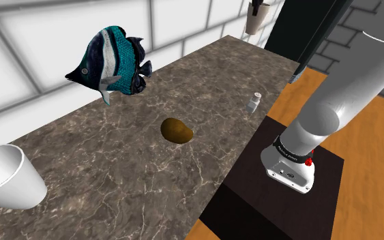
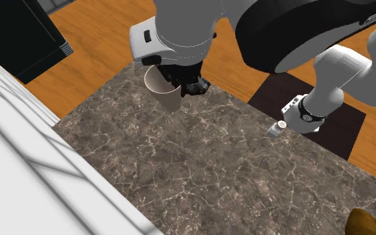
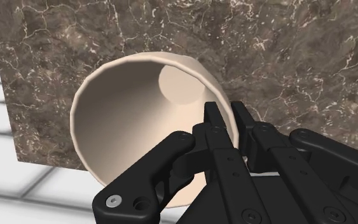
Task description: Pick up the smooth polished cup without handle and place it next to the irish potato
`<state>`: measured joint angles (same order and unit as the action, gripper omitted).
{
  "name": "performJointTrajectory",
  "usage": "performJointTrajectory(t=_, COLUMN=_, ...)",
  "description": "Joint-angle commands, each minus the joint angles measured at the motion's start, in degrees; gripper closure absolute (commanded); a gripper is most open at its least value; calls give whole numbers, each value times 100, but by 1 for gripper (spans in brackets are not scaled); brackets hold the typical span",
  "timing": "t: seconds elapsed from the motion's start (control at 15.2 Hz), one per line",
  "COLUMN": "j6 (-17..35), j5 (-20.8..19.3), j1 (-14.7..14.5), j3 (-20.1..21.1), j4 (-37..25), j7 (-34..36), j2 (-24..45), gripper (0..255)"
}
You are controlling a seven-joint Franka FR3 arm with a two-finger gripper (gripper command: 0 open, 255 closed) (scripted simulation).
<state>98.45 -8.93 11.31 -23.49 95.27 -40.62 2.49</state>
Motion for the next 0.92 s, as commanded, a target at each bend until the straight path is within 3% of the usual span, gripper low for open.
performJointTrajectory(t=0.0, j6=28, j5=-149, j1=-174, j3=144, j4=405, j7=349, j2=-352, gripper=255)
performJointTrajectory(t=0.4, j6=-65, j5=-367, j1=-544, j3=623, j4=1216, j7=1249, j2=-1129, gripper=255)
performJointTrajectory(t=0.86, j6=-250, j5=-351, j1=-915, j3=1250, j4=1838, j7=2246, j2=-1752, gripper=255)
